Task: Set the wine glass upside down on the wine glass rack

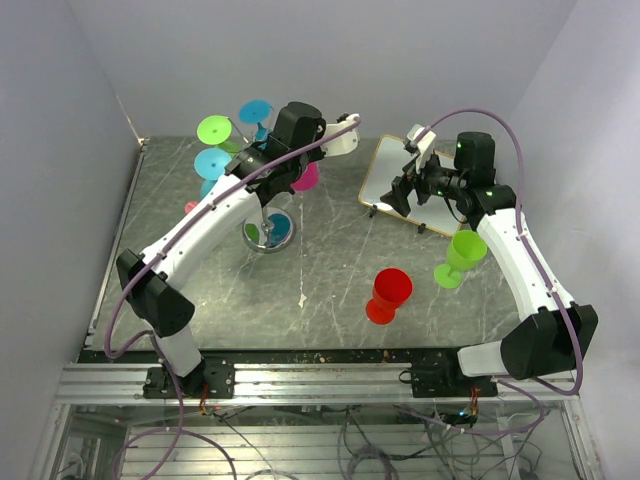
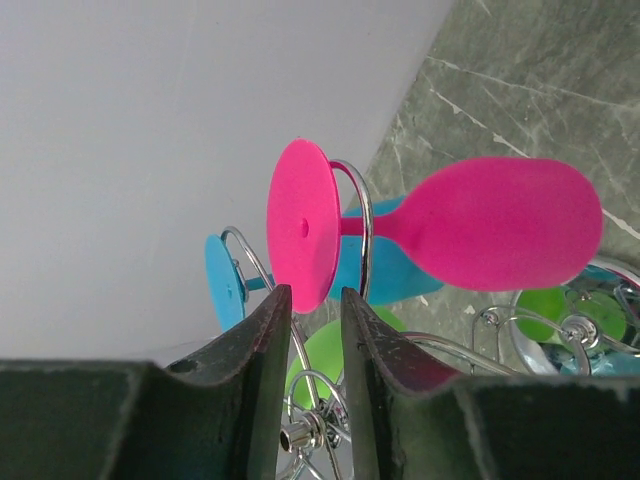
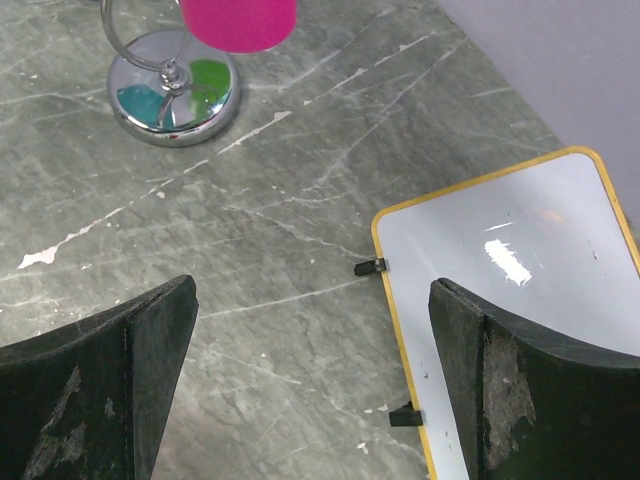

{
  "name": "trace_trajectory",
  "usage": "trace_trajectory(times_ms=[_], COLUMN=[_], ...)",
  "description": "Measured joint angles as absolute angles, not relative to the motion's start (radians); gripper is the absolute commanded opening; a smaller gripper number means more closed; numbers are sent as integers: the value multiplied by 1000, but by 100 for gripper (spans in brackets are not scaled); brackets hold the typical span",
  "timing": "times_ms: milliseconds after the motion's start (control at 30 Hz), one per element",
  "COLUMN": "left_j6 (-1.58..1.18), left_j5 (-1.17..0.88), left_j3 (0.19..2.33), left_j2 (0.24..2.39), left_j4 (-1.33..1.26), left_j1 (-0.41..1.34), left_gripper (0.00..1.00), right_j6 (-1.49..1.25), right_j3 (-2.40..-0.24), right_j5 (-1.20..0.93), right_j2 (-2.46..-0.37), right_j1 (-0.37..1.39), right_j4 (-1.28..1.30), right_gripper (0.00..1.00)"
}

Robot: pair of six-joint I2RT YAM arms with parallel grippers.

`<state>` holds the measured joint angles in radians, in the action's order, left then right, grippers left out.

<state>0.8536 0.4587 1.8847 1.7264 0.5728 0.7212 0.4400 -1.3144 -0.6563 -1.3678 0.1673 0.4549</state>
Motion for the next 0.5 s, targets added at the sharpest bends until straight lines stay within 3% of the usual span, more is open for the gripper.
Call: trace_trajectory(times_ms=[500], left_j6=[767], left_j5=[303], left_j3=[1913], left_j2=[1634], left_j4=[698], left_j1=[714], left_gripper=[52], right_j6=[564], right_j3=[-1314], right_j5=[-591], right_j2=[-1331], right_j1=[167], right_j4=[534], right_gripper=[99])
